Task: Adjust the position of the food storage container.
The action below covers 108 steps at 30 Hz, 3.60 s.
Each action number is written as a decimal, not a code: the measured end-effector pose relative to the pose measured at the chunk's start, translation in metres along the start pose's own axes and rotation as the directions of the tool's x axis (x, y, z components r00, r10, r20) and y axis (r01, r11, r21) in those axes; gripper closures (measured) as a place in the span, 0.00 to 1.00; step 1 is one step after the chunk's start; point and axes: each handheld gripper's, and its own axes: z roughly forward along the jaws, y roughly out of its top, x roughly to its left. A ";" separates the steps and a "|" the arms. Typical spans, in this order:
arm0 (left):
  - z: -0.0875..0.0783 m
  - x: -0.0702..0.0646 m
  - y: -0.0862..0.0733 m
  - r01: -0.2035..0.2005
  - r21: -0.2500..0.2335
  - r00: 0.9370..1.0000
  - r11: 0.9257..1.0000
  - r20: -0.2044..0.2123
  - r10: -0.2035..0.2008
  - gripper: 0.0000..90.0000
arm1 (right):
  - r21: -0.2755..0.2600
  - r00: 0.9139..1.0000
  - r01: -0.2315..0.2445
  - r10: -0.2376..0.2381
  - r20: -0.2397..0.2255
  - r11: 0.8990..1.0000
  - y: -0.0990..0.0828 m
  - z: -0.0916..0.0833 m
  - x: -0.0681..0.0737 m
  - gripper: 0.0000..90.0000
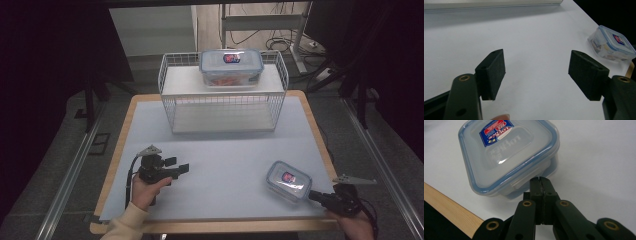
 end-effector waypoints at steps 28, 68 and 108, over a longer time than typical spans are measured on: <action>0.001 0.005 -0.001 0.021 -0.016 1.000 1.000 -0.023 -0.021 0.34 | -0.009 0.999 0.034 -0.035 -0.017 0.999 0.045 0.056 0.028 1.00; -0.001 0.011 -0.002 0.031 -0.014 0.999 0.999 -0.028 -0.032 0.34 | 0.002 0.980 0.159 -0.157 -0.122 0.987 0.073 0.101 0.085 0.99; 0.002 0.010 -0.003 0.035 -0.001 0.999 0.999 -0.028 -0.035 0.33 | 0.004 0.974 0.183 -0.180 -0.140 0.983 0.079 0.125 0.091 1.00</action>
